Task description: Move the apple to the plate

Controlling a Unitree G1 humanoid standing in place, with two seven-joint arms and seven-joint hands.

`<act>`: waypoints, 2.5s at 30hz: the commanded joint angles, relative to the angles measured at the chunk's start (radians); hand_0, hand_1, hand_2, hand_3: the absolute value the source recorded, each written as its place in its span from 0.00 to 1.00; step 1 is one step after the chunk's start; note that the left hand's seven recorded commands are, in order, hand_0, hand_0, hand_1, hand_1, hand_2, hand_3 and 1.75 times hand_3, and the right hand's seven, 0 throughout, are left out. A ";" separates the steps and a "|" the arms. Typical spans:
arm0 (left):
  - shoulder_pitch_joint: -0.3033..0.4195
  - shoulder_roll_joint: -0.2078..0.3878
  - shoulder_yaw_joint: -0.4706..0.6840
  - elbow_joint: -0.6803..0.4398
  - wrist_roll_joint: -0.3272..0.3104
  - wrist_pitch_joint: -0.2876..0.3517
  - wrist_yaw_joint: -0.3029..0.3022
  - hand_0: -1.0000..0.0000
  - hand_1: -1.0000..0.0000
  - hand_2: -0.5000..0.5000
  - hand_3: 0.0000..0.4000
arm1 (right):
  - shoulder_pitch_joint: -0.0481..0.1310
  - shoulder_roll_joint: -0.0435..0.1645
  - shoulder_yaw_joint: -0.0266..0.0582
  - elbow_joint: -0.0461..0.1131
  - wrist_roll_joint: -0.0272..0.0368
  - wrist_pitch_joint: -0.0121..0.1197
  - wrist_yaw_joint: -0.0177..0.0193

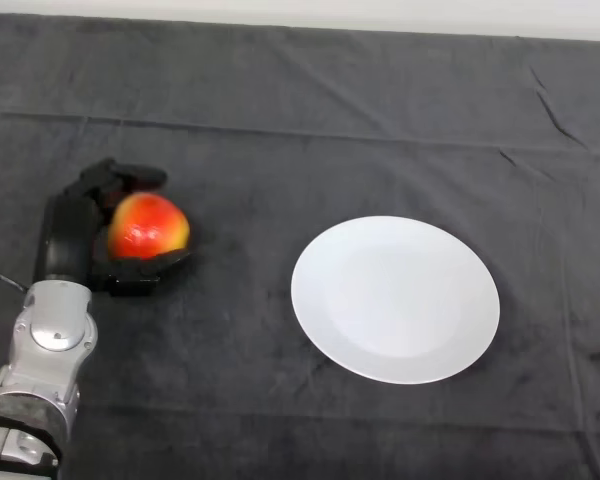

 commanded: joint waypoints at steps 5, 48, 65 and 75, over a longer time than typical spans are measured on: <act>-0.088 -0.029 -0.042 0.008 0.030 -0.013 0.025 0.00 0.00 0.50 1.00 | 0.108 0.073 -0.0114 0.092 0.0091 0.089 -0.0011; -0.026 -0.141 -0.483 -0.308 -0.005 0.007 0.122 0.00 0.00 0.50 1.00 | 0.109 0.074 -0.0113 0.088 0.0088 0.091 -0.0012; -0.027 -0.117 -0.644 -0.320 -0.100 0.011 0.089 0.00 0.00 0.50 1.00 | 0.109 0.074 -0.0114 0.089 0.0089 0.091 -0.0012; -0.029 -0.106 -0.678 -0.318 -0.138 0.020 0.065 0.96 1.00 0.48 0.04 | 0.109 0.073 -0.0115 0.090 0.0087 0.090 -0.0012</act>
